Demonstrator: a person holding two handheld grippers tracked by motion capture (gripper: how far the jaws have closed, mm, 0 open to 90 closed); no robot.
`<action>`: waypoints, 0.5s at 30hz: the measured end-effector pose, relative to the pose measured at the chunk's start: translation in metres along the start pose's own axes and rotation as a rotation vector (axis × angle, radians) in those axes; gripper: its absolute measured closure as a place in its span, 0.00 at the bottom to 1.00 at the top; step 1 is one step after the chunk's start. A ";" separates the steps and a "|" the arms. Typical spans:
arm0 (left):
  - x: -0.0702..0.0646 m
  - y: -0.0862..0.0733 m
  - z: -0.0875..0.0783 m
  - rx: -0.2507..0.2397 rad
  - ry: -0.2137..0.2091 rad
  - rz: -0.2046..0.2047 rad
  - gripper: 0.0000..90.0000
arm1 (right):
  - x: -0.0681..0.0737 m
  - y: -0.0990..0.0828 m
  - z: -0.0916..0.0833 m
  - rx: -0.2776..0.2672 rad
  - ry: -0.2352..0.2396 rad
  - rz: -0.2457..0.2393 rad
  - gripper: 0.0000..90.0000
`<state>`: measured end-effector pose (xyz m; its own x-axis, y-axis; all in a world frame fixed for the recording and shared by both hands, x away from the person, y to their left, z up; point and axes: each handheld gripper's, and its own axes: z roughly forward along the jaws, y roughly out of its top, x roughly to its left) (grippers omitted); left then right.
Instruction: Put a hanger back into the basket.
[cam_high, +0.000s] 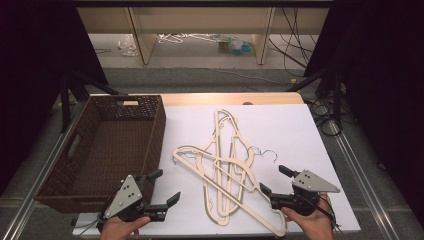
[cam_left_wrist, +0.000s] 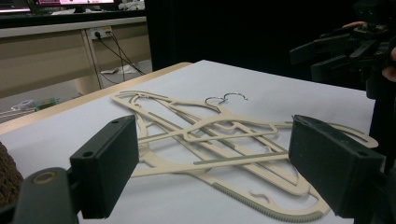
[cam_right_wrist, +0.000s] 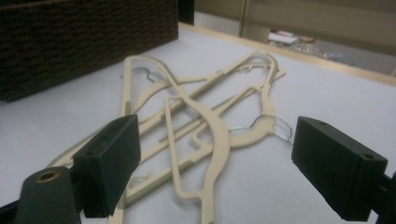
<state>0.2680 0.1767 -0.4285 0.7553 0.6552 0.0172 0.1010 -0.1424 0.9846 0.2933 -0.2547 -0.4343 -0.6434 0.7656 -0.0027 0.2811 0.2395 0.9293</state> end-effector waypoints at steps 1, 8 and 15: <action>0.000 0.000 0.000 0.001 0.000 -0.001 0.18 | -0.001 0.000 0.001 0.021 0.012 0.006 0.19; -0.001 0.000 0.001 0.007 0.000 0.001 0.18 | -0.011 0.004 0.015 0.244 0.055 -0.037 0.38; -0.002 0.000 0.002 0.014 -0.008 0.018 0.18 | -0.015 -0.006 0.035 0.512 0.120 -0.026 0.50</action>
<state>0.2680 0.1742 -0.4291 0.7620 0.6467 0.0331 0.0968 -0.1643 0.9817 0.3265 -0.2464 -0.4526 -0.7234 0.6888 0.0474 0.5567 0.5412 0.6302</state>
